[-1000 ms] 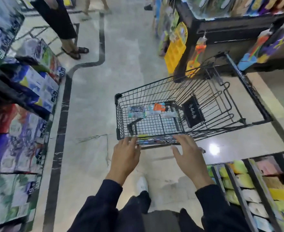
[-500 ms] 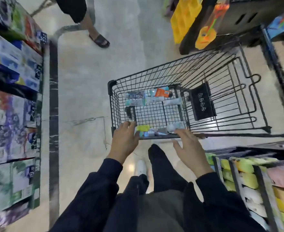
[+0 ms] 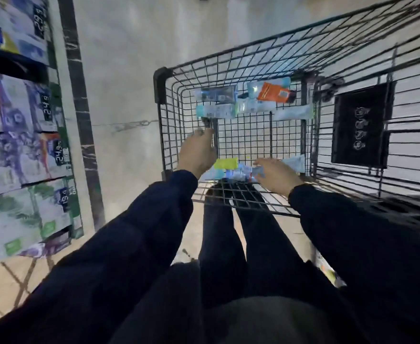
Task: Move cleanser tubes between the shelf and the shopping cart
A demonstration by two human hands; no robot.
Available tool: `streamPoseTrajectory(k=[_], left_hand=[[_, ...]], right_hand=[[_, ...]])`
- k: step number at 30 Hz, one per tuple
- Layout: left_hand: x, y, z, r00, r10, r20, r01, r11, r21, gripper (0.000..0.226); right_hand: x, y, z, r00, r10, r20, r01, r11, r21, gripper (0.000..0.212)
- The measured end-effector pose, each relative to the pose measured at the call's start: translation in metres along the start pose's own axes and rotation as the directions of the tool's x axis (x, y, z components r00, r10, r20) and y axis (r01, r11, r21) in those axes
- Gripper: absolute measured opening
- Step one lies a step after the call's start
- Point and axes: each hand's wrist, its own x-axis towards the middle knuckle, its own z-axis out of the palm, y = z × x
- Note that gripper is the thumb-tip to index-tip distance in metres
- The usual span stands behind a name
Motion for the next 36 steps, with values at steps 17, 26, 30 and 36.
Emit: streamPoseTrajectory(k=[17, 26, 30, 36], left_hand=[[0.189, -0.052, 0.071, 0.995, 0.1, 0.017, -0.101, 0.954, 0.284, 0.058], [0.196, -0.051, 0.076, 0.994, 0.078, 0.07, -0.089, 0.981, 0.172, 0.05], [0.181, -0.046, 0.072, 0.977, -0.045, 0.208, 0.069, 0.992, -0.108, 0.03], [0.119, -0.028, 0.038, 0.855, -0.063, 0.515, 0.422, 0.66, -0.621, 0.042]], right_hand=[[0.114, 0.053, 0.073, 0.994, -0.008, 0.11, 0.023, 0.99, -0.139, 0.046], [0.11, 0.051, 0.062, 0.998, 0.01, 0.069, -0.007, 0.999, -0.049, 0.032], [0.098, 0.047, 0.046, 0.976, 0.192, 0.105, -0.219, 0.825, 0.521, 0.019], [0.063, 0.041, 0.01, 0.951, 0.207, 0.231, -0.291, 0.333, 0.897, 0.031]])
